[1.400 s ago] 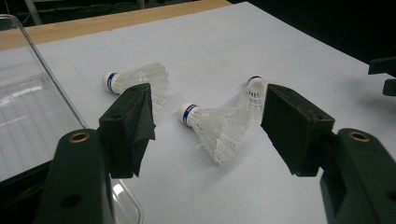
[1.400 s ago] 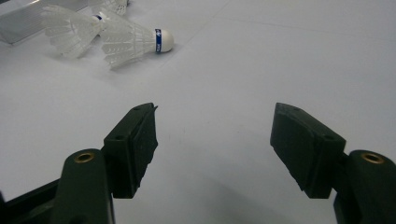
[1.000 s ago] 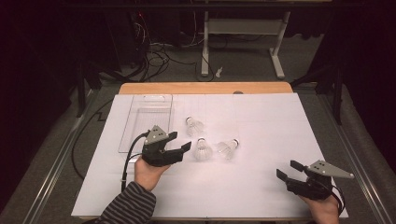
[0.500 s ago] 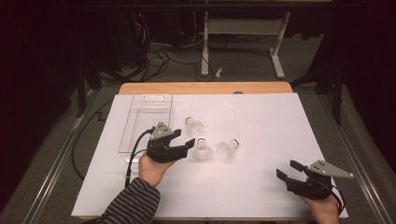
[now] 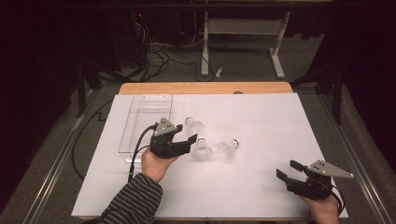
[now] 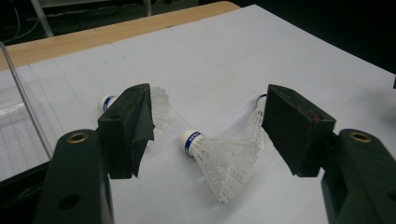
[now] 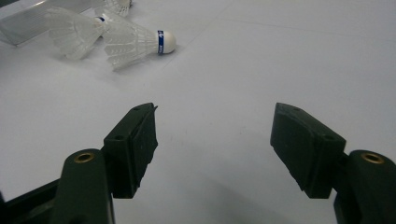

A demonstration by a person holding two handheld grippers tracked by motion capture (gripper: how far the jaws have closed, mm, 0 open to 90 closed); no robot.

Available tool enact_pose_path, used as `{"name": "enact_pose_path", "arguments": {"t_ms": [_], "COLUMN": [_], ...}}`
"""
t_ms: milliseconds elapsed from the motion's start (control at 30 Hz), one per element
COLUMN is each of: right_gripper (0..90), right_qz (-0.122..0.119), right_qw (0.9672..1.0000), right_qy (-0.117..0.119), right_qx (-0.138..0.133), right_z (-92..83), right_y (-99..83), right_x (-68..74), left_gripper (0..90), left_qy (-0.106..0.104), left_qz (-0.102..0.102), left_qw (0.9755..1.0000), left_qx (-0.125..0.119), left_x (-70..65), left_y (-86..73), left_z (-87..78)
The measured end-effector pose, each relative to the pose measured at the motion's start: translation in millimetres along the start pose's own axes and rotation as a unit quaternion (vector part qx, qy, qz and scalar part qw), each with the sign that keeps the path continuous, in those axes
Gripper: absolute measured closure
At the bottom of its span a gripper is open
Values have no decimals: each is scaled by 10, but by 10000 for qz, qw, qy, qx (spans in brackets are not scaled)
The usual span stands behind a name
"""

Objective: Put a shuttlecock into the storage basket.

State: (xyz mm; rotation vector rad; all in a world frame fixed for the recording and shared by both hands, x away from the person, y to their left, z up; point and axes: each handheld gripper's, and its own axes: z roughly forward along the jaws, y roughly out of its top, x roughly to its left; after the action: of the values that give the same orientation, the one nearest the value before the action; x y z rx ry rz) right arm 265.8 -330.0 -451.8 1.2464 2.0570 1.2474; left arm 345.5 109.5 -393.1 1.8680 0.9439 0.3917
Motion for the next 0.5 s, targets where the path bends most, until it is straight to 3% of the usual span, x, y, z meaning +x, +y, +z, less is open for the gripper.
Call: {"name": "enact_pose_path", "arguments": {"t_ms": [400, 500], "right_gripper": [320, 320], "right_qz": [-11, 6], "right_qw": [10000, 10000], "right_qy": [12, 17], "right_qx": [-26, -13], "right_z": [-7, -1], "right_y": [0, 2], "right_x": [0, -1], "left_gripper": [341, 343], "left_qy": [44, -16], "left_qz": [96, 33], "left_qw": [9997, 9996], "left_qx": [198, 279], "left_x": [0, 16], "left_y": [78, 101], "left_z": [89, 123]}}
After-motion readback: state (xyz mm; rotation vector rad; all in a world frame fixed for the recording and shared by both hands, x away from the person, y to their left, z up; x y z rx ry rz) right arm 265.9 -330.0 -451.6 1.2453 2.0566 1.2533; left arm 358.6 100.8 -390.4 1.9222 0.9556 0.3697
